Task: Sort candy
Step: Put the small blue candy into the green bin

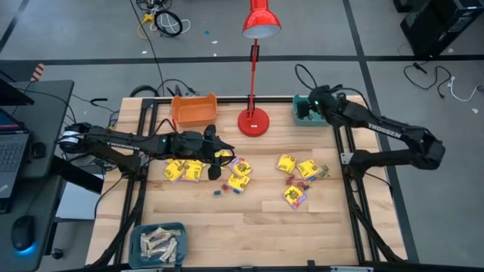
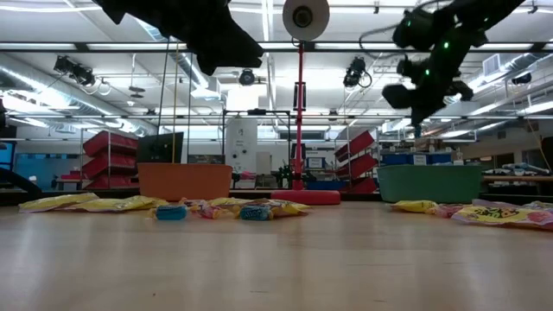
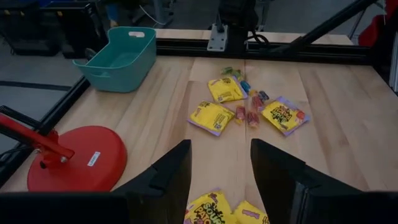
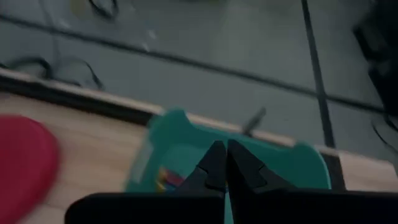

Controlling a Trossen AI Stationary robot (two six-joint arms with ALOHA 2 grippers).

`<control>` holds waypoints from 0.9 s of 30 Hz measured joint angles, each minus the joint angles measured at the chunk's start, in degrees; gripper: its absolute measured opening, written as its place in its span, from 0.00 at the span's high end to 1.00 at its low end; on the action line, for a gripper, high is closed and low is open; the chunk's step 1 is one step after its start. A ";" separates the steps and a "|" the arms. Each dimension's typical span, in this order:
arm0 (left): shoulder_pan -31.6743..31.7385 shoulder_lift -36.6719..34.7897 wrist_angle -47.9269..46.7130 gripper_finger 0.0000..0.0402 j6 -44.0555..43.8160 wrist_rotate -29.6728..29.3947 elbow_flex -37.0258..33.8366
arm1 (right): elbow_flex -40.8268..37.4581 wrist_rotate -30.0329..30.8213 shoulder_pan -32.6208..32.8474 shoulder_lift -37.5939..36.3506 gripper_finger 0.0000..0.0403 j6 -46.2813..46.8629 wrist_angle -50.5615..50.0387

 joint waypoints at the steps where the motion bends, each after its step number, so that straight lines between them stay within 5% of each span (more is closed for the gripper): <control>1: 0.00 0.00 0.04 0.58 0.01 0.00 0.00 | -0.01 -0.56 -1.12 1.02 1.00 0.22 -0.74; 14: -0.01 0.01 -2.45 0.58 0.03 0.02 0.00 | -0.01 -6.31 -5.93 14.57 1.00 0.48 1.43; 27: 0.00 0.02 -2.88 0.58 0.02 0.04 0.00 | 0.01 -7.78 -5.93 19.76 1.00 0.47 3.57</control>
